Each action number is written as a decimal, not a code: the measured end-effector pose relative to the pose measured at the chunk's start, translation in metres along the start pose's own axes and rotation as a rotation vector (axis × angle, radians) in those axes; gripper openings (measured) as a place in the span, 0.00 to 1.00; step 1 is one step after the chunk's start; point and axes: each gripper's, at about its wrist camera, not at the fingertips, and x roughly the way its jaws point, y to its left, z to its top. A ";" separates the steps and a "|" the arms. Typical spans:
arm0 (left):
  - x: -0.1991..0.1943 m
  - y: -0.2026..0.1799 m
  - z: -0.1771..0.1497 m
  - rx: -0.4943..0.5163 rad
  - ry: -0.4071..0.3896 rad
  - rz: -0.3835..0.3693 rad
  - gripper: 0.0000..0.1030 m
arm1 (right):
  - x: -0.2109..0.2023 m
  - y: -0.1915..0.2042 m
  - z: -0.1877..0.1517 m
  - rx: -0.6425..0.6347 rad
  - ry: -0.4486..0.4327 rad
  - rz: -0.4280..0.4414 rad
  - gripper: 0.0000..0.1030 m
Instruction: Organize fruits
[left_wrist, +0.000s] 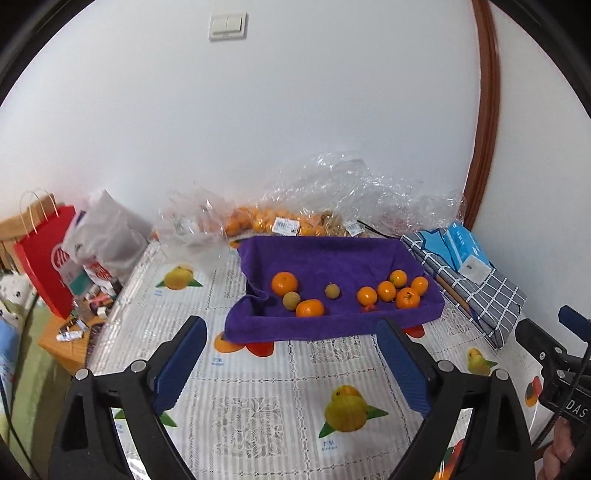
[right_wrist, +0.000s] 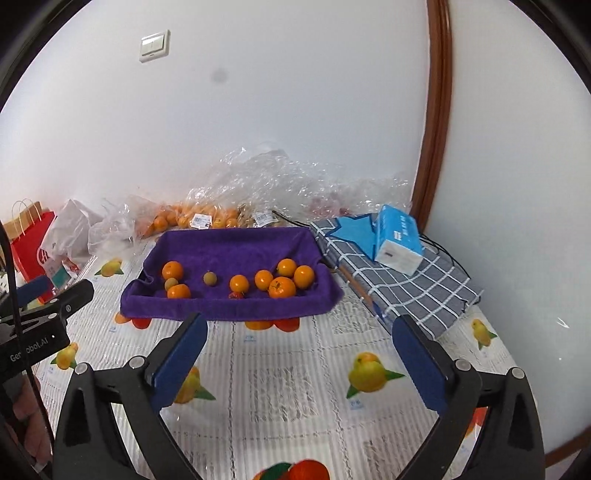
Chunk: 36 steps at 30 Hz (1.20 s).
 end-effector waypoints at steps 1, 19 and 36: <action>-0.004 -0.002 -0.001 0.004 -0.004 0.004 0.91 | -0.003 -0.002 -0.002 0.014 0.002 0.007 0.96; -0.022 0.002 -0.006 0.000 0.004 0.004 0.91 | -0.017 -0.006 -0.012 0.050 0.031 0.009 0.96; -0.033 0.002 -0.007 0.004 -0.010 0.006 0.91 | -0.028 -0.010 -0.012 0.071 0.019 0.011 0.96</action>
